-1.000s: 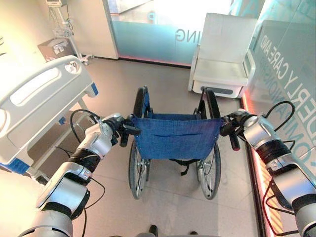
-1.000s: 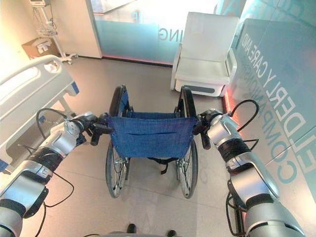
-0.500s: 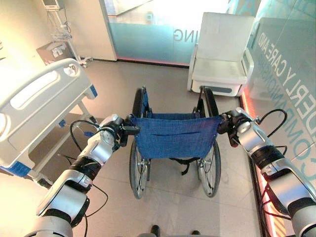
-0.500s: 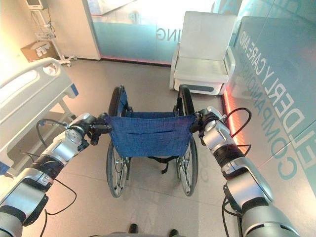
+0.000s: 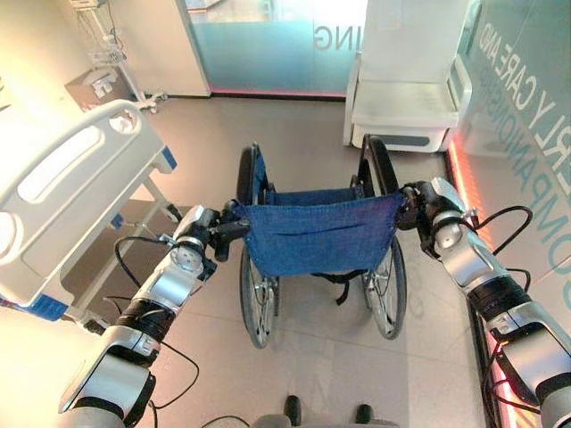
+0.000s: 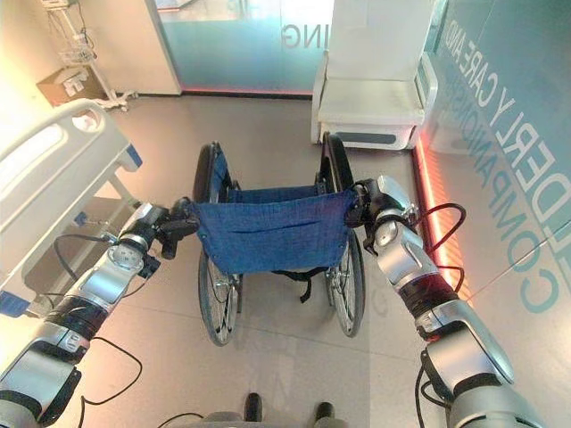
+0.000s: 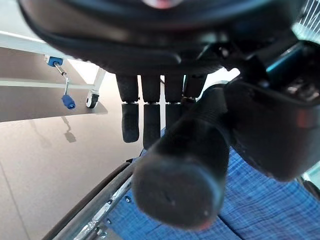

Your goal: Push the wheelchair next to the bed

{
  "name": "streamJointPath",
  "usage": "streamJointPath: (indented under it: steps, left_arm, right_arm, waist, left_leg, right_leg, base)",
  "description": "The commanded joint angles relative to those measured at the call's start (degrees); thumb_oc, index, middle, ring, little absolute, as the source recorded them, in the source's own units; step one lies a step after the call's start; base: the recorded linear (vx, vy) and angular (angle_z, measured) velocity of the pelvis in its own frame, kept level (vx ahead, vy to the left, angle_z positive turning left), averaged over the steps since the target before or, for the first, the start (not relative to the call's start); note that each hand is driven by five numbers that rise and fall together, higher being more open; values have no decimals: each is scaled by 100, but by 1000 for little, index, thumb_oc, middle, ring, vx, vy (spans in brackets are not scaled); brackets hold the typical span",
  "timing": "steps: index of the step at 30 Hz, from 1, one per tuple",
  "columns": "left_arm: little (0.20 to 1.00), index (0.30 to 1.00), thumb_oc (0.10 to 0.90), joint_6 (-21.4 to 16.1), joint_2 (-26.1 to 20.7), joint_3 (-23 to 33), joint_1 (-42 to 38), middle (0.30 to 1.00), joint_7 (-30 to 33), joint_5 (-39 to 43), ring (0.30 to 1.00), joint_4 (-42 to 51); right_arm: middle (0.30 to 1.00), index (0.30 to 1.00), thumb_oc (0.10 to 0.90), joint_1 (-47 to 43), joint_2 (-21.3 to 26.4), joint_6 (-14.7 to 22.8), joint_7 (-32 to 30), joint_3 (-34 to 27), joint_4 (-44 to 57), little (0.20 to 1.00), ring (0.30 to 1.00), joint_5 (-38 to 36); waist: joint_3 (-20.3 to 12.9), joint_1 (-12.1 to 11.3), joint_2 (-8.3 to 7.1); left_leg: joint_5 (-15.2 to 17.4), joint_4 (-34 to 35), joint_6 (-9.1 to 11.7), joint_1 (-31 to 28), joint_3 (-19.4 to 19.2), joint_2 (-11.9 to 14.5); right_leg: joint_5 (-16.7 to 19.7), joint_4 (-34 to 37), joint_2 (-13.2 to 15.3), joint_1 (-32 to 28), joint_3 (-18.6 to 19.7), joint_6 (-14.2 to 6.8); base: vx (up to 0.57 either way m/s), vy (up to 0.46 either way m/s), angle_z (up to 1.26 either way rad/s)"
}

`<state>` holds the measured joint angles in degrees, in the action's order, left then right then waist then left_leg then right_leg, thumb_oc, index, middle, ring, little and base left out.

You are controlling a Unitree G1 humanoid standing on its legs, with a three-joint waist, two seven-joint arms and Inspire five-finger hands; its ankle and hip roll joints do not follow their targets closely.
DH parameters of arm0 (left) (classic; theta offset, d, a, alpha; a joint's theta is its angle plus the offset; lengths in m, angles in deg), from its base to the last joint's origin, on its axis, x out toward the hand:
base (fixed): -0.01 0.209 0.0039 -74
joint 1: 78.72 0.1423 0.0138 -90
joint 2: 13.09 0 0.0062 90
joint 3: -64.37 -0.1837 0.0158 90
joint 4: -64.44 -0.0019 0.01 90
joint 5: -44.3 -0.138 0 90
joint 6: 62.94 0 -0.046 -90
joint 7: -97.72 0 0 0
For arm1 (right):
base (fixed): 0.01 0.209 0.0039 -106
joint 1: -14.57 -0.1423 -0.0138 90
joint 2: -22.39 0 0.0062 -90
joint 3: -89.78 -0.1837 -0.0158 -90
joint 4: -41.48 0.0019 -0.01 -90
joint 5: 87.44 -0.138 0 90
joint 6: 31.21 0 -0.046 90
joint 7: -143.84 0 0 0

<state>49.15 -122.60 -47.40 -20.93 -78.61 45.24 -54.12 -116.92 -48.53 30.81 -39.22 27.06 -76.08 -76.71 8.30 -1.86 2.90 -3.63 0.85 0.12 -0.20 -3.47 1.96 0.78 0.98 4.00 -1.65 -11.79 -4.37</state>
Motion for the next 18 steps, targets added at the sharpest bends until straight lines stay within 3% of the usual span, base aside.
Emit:
streamJointPath:
  steps: [1,8,12,18]
  left_arm:
    - [300,300,400,-927,436,-438,309,300,-237,506,300,-48]
    - [300,300,400,-983,492,-443,163,300,-102,695,300,-178]
    - [300,300,400,-1206,596,-361,99,300,157,972,300,-387]
    - [300,300,400,-1325,603,-368,-27,300,154,914,300,-410]
  right_arm:
    - [300,300,400,-71,-124,529,407,454,-338,300,300,-30]
    - [300,300,400,-375,24,897,324,478,-382,300,300,-12]
    - [300,300,400,-644,37,1175,213,589,-552,300,300,273]
    - [300,300,400,-805,-45,1188,360,602,-1043,300,300,246]
  waist:
    - [543,-146,-263]
    - [541,-171,-274]
    - [539,-233,-300]
    - [563,-344,-345]
  left_leg:
    - [576,-407,-109,78,-62,-262]
    - [621,-460,-129,70,-34,-277]
    - [686,-556,-179,75,-26,-334]
    - [767,-657,-261,39,-47,-385]
  right_leg:
    - [-289,-539,125,148,52,29]
    - [-304,-552,147,118,35,35]
    - [-296,-620,232,120,50,-4]
    - [-271,-809,356,145,48,-108]
  base:
    - [0,0,0]
    - [5,20,0]
    - [4,80,1]
    - [36,52,1]
